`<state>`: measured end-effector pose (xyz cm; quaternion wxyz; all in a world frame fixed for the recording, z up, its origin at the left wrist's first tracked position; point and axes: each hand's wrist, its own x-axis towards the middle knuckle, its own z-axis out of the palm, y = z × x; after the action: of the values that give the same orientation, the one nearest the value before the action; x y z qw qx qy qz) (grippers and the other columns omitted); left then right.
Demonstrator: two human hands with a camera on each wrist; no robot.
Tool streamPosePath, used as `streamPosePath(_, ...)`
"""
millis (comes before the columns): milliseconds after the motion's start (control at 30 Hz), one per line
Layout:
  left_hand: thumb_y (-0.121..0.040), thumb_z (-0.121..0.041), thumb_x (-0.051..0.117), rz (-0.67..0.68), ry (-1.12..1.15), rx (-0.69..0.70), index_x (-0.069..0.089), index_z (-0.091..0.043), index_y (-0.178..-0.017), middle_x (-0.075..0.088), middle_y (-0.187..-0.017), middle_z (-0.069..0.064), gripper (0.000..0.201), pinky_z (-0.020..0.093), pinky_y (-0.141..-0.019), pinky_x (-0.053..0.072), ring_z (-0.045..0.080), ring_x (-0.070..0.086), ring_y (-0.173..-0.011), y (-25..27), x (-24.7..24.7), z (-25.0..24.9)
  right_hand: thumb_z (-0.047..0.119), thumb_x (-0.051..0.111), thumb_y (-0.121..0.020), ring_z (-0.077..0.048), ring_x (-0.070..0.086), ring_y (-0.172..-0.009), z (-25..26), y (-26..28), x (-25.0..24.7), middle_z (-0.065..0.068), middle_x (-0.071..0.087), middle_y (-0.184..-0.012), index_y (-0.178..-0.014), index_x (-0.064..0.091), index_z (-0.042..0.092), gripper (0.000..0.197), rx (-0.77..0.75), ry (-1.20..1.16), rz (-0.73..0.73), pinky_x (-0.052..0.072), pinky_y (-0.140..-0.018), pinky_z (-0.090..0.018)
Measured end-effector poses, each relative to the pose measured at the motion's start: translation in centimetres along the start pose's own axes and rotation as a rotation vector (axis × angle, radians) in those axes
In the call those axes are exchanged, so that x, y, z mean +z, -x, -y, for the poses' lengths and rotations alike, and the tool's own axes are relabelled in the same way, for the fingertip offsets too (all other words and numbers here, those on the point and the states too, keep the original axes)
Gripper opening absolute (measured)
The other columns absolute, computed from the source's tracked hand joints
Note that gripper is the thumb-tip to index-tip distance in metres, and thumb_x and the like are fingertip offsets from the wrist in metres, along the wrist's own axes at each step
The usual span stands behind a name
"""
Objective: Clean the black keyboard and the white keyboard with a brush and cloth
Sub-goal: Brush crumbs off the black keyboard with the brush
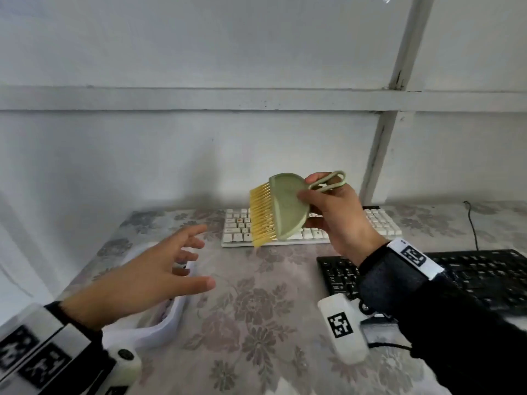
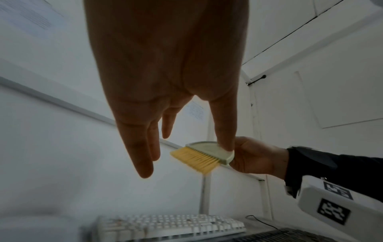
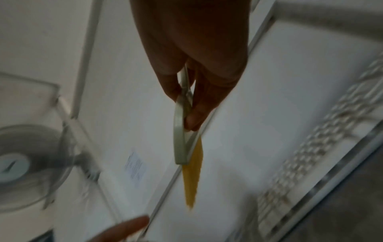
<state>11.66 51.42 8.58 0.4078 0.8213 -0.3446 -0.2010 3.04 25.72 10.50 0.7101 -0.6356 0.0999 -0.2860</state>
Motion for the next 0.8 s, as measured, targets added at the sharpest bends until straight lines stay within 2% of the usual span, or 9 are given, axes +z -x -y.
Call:
streamPosePath(200, -0.056, -0.062, 0.071, 0.152, -0.024, -0.008, 0.025, -0.047, -0.132, 0.041, -0.126, -0.026, 0.090, 0.014, -0.086, 0.045, -0.007, 0.045, -0.113, -3.6, 8.3, -4.2, -0.005, 0.057, -0.085, -0.012, 0.060, -0.056, 2.9, 0.4, -17.5, 0.003, 0.061, -0.061, -0.073, 0.054, 0.021, 0.028, 0.070, -0.022, -0.327, 0.052, -0.047, -0.022)
streamPosePath(300, -0.039, -0.078, 0.068, 0.208, -0.067, -0.048, 0.023, -0.039, -0.137, 0.041, -0.127, -0.023, 0.115, 0.017, -0.089, 0.044, -0.002, 0.046, -0.115, -5.3, 12.1, -5.6, -0.002, 0.056, -0.087, -0.012, 0.062, -0.059, 3.3, 1.0, -26.5, 0.002, 0.063, -0.064, -0.074, 0.054, 0.021, 0.027, 0.118, -0.033, -0.490, 0.053, -0.047, -0.022)
streamPosePath(400, -0.022, -0.088, 0.062, 0.221, -0.128, -0.112, 0.022, -0.032, -0.141, 0.040, -0.130, -0.014, 0.138, 0.018, -0.094, 0.040, 0.004, 0.043, -0.119, -6.5, 15.6, -6.5, 0.002, 0.055, -0.089, -0.005, 0.064, -0.048, 3.1, 1.6, -34.6, 0.008, 0.065, -0.052, -0.075, 0.052, 0.023, 0.026, 0.221, -0.049, -0.639, 0.052, -0.042, -0.021)
streamPosePath(467, -0.038, -0.077, 0.071, 0.216, -0.180, -0.156, 0.019, -0.029, -0.143, 0.037, -0.136, -0.010, 0.126, 0.022, -0.099, 0.039, 0.007, 0.040, -0.123, -7.0, 17.7, -7.4, 0.004, 0.054, -0.090, -0.004, 0.062, -0.043, 2.9, 2.4, -38.9, 0.008, 0.063, -0.047, -0.076, 0.051, 0.023, 0.024, 0.291, -0.057, -0.712, 0.053, -0.040, -0.023)
streamPosePath(533, -0.068, -0.048, 0.074, 0.186, -0.212, -0.219, 0.015, -0.024, -0.145, 0.031, -0.145, -0.004, 0.100, 0.027, -0.105, 0.036, 0.012, 0.035, -0.130, -7.5, 19.5, -8.0, 0.005, 0.053, -0.091, -0.003, 0.060, -0.039, 2.4, 3.1, -42.4, 0.008, 0.061, -0.043, -0.076, 0.051, 0.022, 0.023, 0.349, -0.040, -0.750, 0.052, -0.040, -0.022)
streamPosePath(567, -0.073, -0.042, 0.072, 0.189, -0.226, -0.246, 0.013, -0.022, -0.146, 0.028, -0.147, -0.004, 0.095, 0.028, -0.107, 0.034, 0.014, 0.033, -0.133, -7.8, 20.2, -8.2, 0.005, 0.054, -0.091, -0.002, 0.059, -0.037, 2.1, 3.4, -43.9, 0.009, 0.060, -0.041, -0.075, 0.051, 0.023, 0.023, 0.375, -0.027, -0.756, 0.051, -0.039, -0.020)
streamPosePath(633, -0.056, -0.058, 0.078, 0.229, -0.229, -0.286, 0.019, -0.028, -0.141, 0.029, -0.141, -0.010, 0.107, 0.029, -0.108, 0.033, 0.015, 0.033, -0.132, -8.0, 21.1, -8.7, 0.008, 0.055, -0.090, -0.001, 0.057, -0.035, 1.5, 3.7, -46.0, 0.011, 0.058, -0.040, -0.075, 0.051, 0.023, 0.022, 0.431, -0.004, -0.754, 0.051, -0.045, -0.020)
streamPosePath(700, -0.023, -0.072, 0.076, 0.241, -0.196, -0.298, 0.034, -0.042, -0.118, 0.037, -0.127, -0.017, 0.108, 0.028, -0.103, 0.036, 0.011, 0.041, -0.121, -8.1, 21.7, -8.9, 0.010, 0.055, -0.090, -0.002, 0.057, -0.035, 0.9, 3.8, -47.5, 0.011, 0.058, -0.040, -0.075, 0.052, 0.024, 0.020, 0.474, -0.002, -0.737, 0.050, -0.050, -0.025)
streamPosePath(800, -0.023, -0.055, 0.081, 0.188, -0.070, -0.296, 0.046, -0.042, -0.109, 0.054, -0.120, -0.015, 0.094, 0.023, -0.091, 0.045, 0.004, 0.054, -0.107, -8.3, 22.9, -8.7, 0.010, 0.055, -0.090, -0.007, 0.059, -0.037, 0.3, 3.8, -48.5, 0.004, 0.060, -0.043, -0.079, 0.052, 0.018, 0.013, 0.524, -0.057, -0.675, 0.051, -0.039, -0.029)
